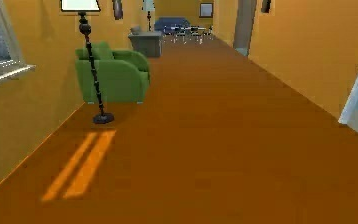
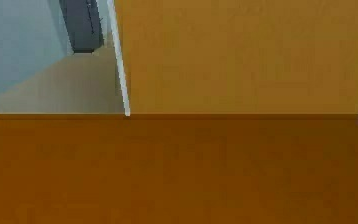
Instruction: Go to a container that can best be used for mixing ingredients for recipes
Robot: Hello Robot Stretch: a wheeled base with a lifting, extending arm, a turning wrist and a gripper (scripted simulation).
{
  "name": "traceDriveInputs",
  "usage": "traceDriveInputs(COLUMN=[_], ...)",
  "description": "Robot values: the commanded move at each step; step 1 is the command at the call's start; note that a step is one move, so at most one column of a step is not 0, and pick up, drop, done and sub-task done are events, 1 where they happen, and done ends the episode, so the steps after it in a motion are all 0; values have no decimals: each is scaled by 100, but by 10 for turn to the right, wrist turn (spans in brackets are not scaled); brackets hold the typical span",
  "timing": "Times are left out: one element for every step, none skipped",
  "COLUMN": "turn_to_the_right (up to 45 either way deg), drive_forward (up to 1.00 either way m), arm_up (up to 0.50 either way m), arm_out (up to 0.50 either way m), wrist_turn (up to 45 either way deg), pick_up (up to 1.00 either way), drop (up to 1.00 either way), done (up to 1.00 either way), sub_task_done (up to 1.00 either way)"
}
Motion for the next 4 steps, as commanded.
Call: traceDriveInputs(turn_to_the_right=[450,450,450,180], drive_forward=[0,0,0,0], arm_up=[0,0,0,0], arm_out=[0,0,0,0], wrist_turn=[0,0,0,0], pick_up=[0,0,0,0], drop=[0,0,0,0], done=[0,0,0,0], sub_task_done=[0,0,0,0])
